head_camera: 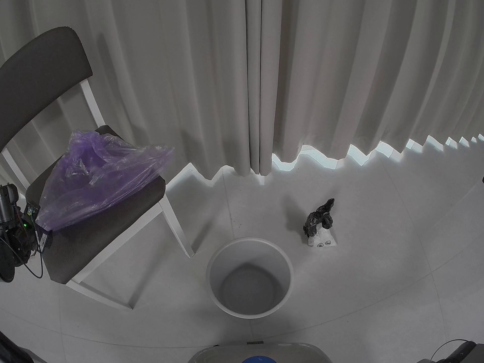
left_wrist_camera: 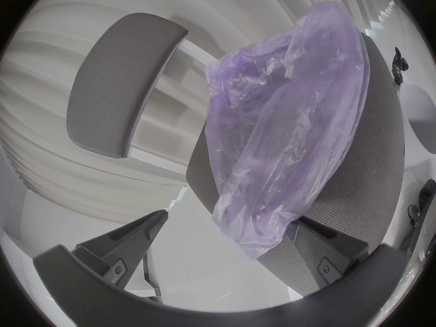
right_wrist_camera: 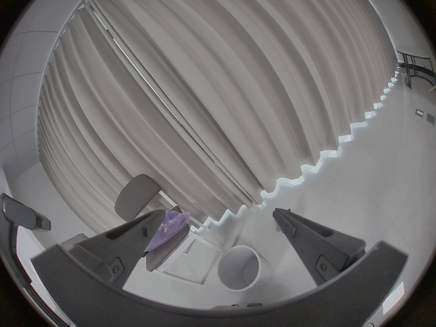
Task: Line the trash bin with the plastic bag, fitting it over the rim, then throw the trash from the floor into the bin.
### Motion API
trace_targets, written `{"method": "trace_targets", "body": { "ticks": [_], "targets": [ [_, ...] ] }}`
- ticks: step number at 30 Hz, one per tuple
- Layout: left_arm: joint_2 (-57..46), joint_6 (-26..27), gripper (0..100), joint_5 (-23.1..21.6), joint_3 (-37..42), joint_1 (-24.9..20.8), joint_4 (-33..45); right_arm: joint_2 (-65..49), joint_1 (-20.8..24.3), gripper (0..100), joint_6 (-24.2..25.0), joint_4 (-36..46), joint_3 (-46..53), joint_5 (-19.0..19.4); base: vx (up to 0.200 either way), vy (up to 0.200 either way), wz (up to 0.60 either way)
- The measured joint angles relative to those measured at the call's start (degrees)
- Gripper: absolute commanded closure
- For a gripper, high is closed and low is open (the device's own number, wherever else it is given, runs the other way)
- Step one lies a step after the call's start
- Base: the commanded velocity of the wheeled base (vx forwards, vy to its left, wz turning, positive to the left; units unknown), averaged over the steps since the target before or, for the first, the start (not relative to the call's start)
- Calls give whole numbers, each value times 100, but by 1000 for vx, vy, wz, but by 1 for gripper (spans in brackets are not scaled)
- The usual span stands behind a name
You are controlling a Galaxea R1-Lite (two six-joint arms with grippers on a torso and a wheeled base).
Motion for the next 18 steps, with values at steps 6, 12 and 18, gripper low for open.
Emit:
{"method": "trace_targets", "body": {
  "ticks": [6,12,18],
  "targets": [
    [-243,1,0,-4,-9,-80,191,-4,0,0,0,0,0,0,0,0,0],
    [-397,-7,0,-6,-27,-99,301,-4,0,0,1,0,1,0,0,0,0],
    [-408,-22,0,-28,-123,-74,317,-6,0,0,-2,0,9,6,0,0,0]
  ]
}}
